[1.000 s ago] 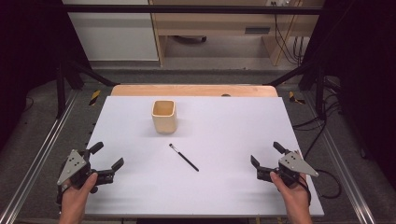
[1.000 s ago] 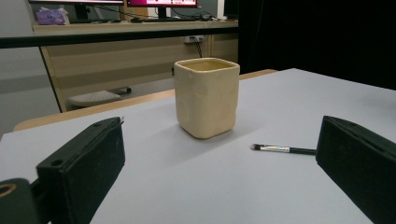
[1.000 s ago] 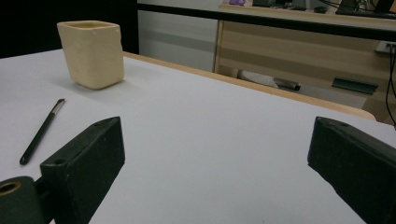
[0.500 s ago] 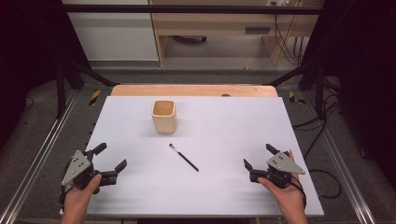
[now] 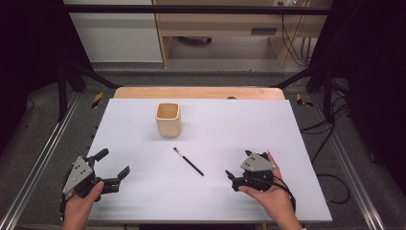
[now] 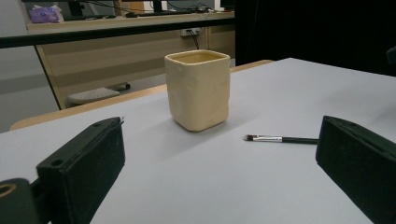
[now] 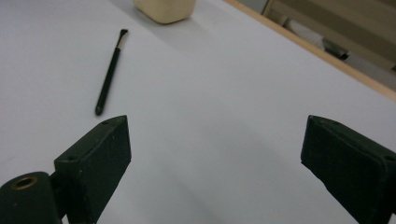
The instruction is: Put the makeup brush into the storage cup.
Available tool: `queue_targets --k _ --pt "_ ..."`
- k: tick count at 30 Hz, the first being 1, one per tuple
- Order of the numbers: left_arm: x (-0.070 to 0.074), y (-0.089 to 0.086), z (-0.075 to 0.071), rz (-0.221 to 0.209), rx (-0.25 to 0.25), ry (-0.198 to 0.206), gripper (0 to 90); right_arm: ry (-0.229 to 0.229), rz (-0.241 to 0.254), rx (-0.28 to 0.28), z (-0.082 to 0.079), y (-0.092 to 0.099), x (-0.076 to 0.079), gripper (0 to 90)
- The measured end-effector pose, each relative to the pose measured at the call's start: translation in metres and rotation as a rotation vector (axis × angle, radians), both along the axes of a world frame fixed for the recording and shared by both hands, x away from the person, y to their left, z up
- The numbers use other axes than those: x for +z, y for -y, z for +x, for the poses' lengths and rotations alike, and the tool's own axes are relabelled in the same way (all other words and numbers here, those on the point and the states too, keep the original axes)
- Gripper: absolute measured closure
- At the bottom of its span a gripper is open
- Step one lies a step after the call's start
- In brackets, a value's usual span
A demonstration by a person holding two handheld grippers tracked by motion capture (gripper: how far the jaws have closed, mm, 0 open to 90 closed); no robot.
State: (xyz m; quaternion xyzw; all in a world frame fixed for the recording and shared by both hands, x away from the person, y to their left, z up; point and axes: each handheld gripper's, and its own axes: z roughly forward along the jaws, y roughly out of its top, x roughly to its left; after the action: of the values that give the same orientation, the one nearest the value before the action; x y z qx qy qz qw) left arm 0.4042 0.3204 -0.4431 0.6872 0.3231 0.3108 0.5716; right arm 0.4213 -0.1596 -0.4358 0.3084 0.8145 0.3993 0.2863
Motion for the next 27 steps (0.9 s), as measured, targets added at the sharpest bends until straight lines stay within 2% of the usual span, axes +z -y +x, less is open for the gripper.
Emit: queue_targets --k 1,6,9,12,13,15,18,23,27 --pt "0.000 0.000 0.000 -0.001 -0.001 -0.001 1.1 0.000 0.000 0.000 0.000 0.000 0.000 8.7" --pt "-0.001 0.002 0.002 -0.002 -0.005 -0.001 1.1 -0.071 -0.040 0.047 0.004 -0.020 0.003 9.0" --pt "-0.001 0.003 0.002 0.005 -0.010 -0.003 1.1 -0.085 -0.059 0.064 0.008 -0.031 0.006 9.0" --pt "-0.001 0.002 0.002 -0.001 -0.010 0.000 1.1 -0.108 -0.103 0.082 0.014 -0.044 0.012 10.2" --pt "-0.001 0.002 0.002 -0.001 -0.010 0.000 1.1 -0.108 -0.103 0.082 0.014 -0.044 0.012 10.2" --pt "-0.001 0.002 0.002 -0.001 -0.008 -0.001 1.1 -0.128 -0.148 0.102 0.020 -0.055 0.017 12.1" --pt "-0.001 0.002 0.002 0.001 -0.007 -0.002 1.1 -0.149 -0.173 0.118 0.026 -0.066 0.022 12.2" --pt "0.000 0.001 0.002 -0.011 -0.005 0.009 1.4 -0.170 -0.200 0.114 0.034 -0.081 0.028 15.8" --pt "0.000 0.001 0.003 -0.013 -0.006 0.007 1.3 -0.195 -0.181 0.087 0.041 -0.086 0.029 17.2"
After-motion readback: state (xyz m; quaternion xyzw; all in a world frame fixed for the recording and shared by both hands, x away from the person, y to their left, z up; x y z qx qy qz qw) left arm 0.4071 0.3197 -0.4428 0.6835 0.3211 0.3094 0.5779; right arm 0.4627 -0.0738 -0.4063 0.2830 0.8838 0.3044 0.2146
